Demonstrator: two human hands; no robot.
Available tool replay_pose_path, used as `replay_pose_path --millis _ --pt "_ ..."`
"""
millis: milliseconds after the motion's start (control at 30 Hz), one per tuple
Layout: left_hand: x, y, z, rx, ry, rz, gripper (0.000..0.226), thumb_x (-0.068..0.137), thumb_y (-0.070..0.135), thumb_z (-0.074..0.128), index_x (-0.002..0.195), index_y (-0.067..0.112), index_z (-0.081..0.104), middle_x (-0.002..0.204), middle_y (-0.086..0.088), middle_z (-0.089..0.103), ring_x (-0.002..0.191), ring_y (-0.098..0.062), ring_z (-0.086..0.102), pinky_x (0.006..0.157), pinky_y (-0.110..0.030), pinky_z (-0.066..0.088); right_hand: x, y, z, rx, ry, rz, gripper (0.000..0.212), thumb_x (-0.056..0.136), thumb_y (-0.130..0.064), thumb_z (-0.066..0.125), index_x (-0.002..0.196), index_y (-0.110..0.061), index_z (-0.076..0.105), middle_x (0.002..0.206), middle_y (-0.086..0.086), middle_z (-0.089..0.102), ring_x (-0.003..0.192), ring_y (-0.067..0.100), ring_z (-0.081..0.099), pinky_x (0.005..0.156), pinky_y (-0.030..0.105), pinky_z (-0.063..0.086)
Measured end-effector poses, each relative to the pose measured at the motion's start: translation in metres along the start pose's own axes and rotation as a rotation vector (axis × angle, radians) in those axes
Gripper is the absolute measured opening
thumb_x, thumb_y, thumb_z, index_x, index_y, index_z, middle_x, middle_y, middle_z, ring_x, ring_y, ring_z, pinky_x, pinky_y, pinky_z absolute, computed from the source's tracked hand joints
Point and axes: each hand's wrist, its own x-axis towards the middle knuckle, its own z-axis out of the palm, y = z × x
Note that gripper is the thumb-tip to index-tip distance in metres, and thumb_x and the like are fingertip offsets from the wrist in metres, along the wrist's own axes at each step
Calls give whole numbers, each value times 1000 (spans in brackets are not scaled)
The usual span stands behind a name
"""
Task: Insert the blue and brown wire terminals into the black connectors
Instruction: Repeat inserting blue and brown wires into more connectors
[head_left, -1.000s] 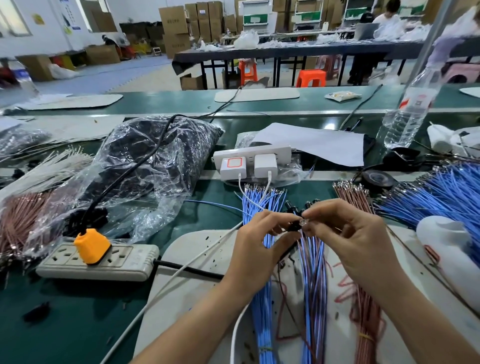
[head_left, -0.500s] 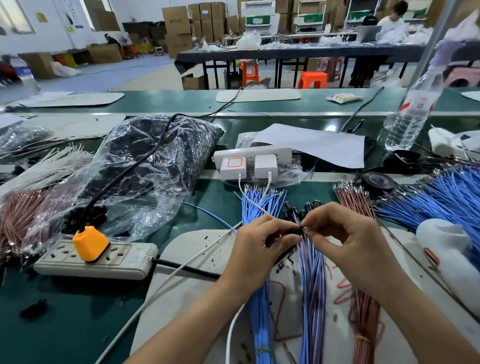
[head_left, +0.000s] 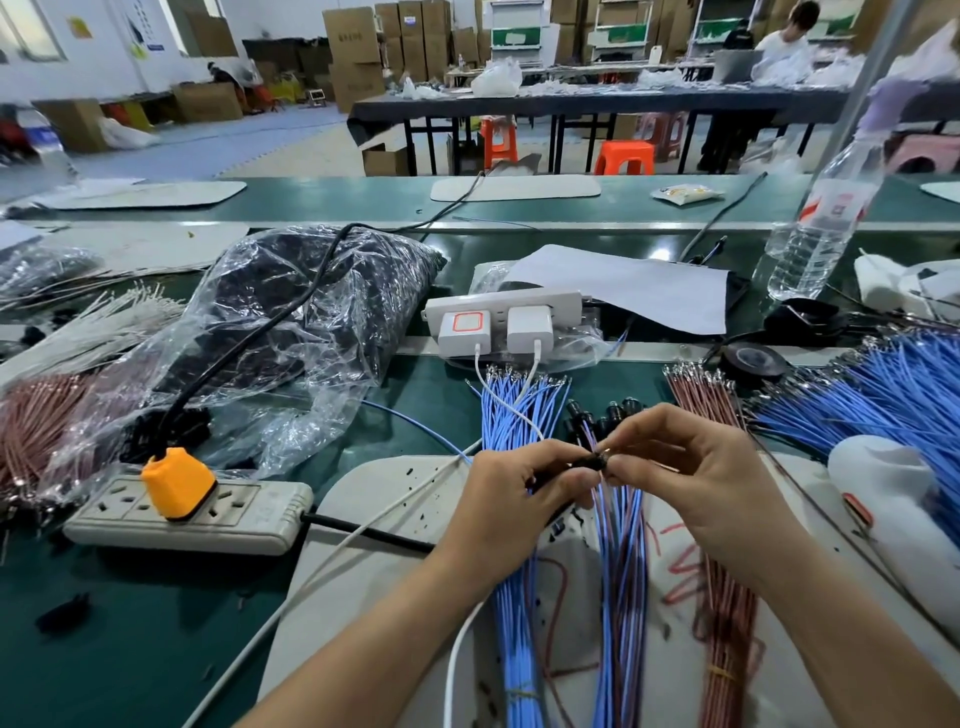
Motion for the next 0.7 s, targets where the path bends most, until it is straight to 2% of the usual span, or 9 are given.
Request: replay_pose_path --millis 67,133,267,400,533,700 --pt "0 0 0 18 2 11 9 84 11 70 93 11 74 67 3 70 64 0 64 67 -14 49 0 0 -1 -21 6 -1 17 71 4 73 76 -11 69 75 10 72 69 15 69 67 19 54" --pt "0 0 1 51 2 54 11 83 15 72 92 11 74 71 2 71 63 -2 63 67 -18 50 0 -1 -3 77 13 63 9 66 -4 74 73 -8 71 69 12 71 62 16 68 60 19 54" --pt "-2 1 2 153 4 107 20 79 27 73 95 15 74 87 15 71 72 -1 64 82 -25 44 0 0 -6 160 -8 181 10 61 -10 74 71 -10 74 70 14 71 62 18 69 60 19 54" --pt "-2 1 0 154 12 137 21 78 26 72 94 12 75 88 17 70 72 15 59 81 -12 36 0 2 -4 123 -12 167 11 59 -5 74 70 -6 69 73 13 71 65 19 69 63 19 55" --pt "-2 3 1 191 -55 144 24 80 33 67 94 16 75 76 8 72 73 -2 63 84 -27 34 0 -2 -8 117 -43 190 9 59 -4 72 68 -6 71 73 15 72 61 17 68 59 18 54" --pt "-1 3 2 221 -51 142 23 81 33 66 94 16 74 73 6 72 72 -7 63 84 -30 34 0 -3 -12 113 -51 217 10 61 -6 72 70 -3 70 70 18 70 57 18 66 56 19 53"
